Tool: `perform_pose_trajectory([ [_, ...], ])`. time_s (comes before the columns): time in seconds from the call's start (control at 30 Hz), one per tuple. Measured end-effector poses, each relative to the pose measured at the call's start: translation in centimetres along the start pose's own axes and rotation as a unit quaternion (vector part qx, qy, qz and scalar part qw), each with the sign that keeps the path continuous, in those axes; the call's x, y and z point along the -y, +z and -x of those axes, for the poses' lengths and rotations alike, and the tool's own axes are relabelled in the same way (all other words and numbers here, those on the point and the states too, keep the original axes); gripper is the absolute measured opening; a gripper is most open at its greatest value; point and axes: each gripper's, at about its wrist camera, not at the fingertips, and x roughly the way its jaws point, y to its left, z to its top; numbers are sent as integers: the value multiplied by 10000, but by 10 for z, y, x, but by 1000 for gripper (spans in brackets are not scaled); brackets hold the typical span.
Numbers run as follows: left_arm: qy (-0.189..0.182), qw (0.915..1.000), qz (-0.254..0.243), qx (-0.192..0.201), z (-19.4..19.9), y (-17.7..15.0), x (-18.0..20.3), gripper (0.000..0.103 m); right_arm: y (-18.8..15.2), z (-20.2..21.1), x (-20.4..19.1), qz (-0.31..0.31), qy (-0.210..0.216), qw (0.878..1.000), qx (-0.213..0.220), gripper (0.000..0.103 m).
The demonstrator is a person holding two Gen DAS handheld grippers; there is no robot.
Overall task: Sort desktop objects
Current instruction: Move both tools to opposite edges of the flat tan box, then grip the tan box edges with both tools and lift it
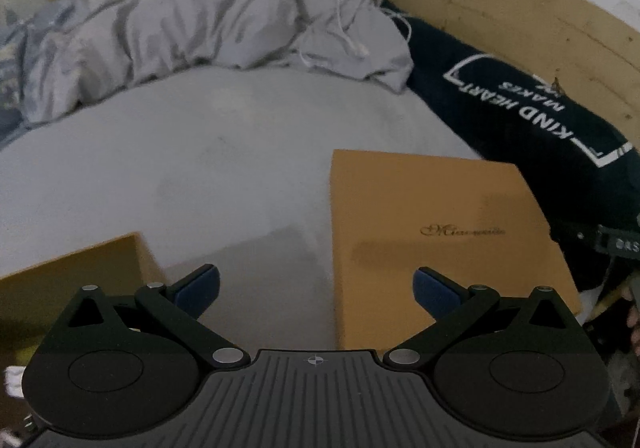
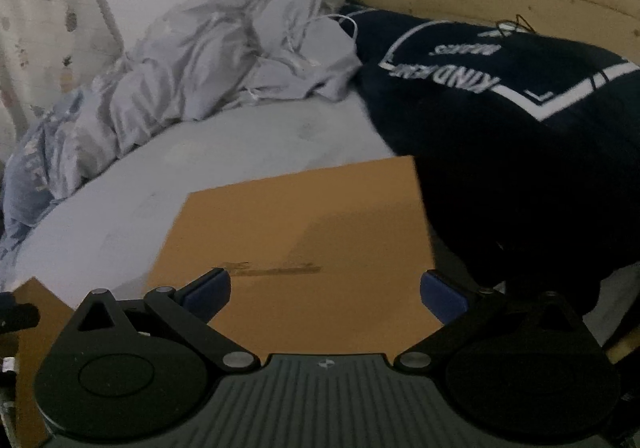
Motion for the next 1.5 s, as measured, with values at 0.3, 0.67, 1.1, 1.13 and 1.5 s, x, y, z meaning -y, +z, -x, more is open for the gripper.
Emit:
perform_pose_trajectory([
  [0.3, -149, 9988, -2, -460, -77, 25, 16, 103, 0, -38, 23, -271, 70, 9988, -391, 103],
  [0.67, -787, 9913, 388, -985, -155, 31, 12, 103, 1, -70, 35, -356, 162, 9965, -742, 103],
  [1.1, -1199, 9834, 707, -1168, -184, 36, 26, 103, 3, -76, 29, -214, 102, 9956, -910, 103],
  [1.13, -1180, 9835, 699, -1177, -184, 36, 27, 103, 4, -75, 27, -154, 74, 9955, -933, 103],
  [1.5, -843, 9906, 479, -966, -152, 39, 29, 103, 3, -57, 3, 173, 66, 9953, -955, 103],
])
